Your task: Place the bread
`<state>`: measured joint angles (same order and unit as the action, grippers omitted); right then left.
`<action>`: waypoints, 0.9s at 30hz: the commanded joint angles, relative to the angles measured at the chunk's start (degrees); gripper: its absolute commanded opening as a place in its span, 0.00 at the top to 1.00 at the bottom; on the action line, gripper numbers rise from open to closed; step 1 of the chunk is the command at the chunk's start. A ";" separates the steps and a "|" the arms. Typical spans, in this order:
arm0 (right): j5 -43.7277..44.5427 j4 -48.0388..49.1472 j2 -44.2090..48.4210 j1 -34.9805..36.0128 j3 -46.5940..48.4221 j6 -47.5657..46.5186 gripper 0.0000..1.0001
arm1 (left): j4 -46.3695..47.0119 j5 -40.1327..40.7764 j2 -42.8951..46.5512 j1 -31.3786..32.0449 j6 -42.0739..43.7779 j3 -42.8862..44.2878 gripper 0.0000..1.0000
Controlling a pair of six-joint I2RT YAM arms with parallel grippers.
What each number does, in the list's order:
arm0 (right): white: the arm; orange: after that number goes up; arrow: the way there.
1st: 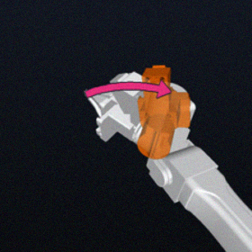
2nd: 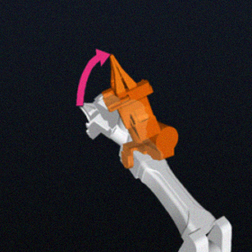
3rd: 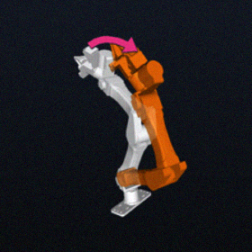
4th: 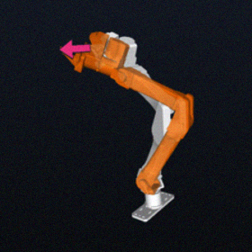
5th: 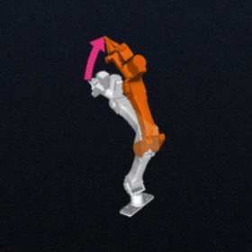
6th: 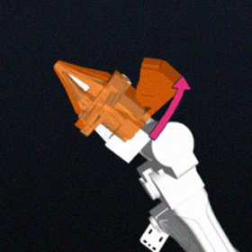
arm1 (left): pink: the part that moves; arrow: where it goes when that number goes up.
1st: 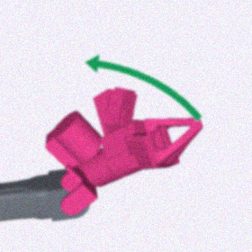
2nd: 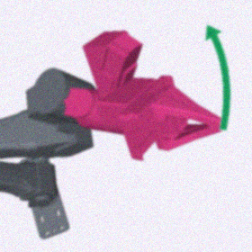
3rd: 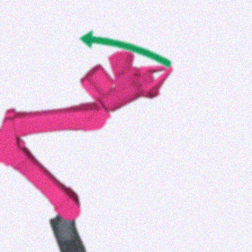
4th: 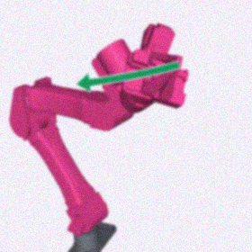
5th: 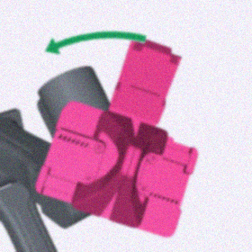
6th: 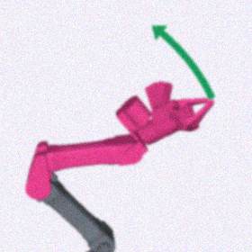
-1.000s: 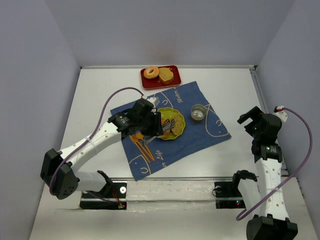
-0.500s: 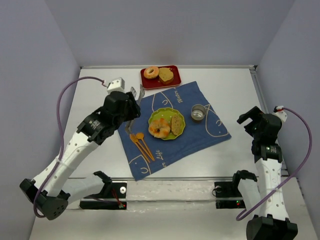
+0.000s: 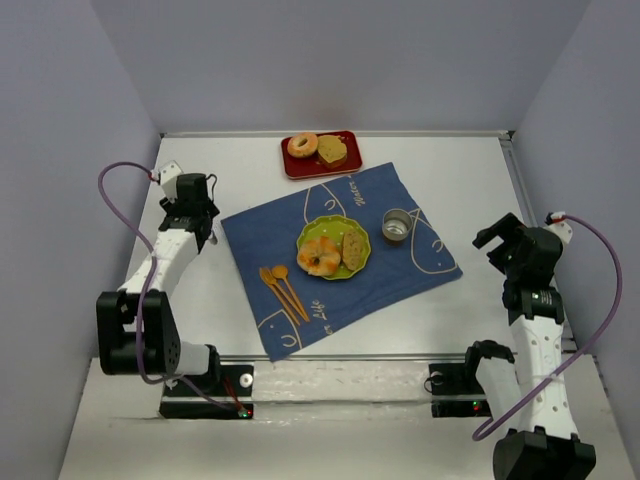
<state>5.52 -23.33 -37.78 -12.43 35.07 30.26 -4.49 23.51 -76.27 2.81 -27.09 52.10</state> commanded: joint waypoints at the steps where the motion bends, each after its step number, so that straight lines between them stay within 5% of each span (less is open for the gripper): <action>1: 0.02 2.33 -0.02 -0.05 0.44 -0.55 0.01 | 17.06 0.04 -5.63 -6.05 5.73 -0.51 0.42; 6: 1.25 2.33 1.39 -0.05 0.00 -0.47 0.01 | 12.32 -0.66 -14.59 -7.38 4.94 4.24 0.47; 8: 1.07 2.33 1.48 -0.05 0.09 -0.47 0.01 | 10.04 1.28 -16.10 -7.64 3.98 5.20 0.37; 15: 0.11 2.24 1.30 -0.05 0.17 -0.82 0.01 | 2.58 -2.06 -22.43 -10.63 2.66 8.54 0.33; 23: 0.54 2.33 2.71 -0.05 0.00 -0.38 0.00 | -0.87 -5.47 -21.03 -10.72 1.61 7.67 0.01; 27: 0.37 2.15 2.80 -0.05 0.09 -0.20 0.00 | -2.62 -5.84 -16.74 -10.72 0.11 7.67 0.01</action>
<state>5.56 -23.14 -35.55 -12.43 34.76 30.26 -4.99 18.04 -99.98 -7.90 -25.17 58.70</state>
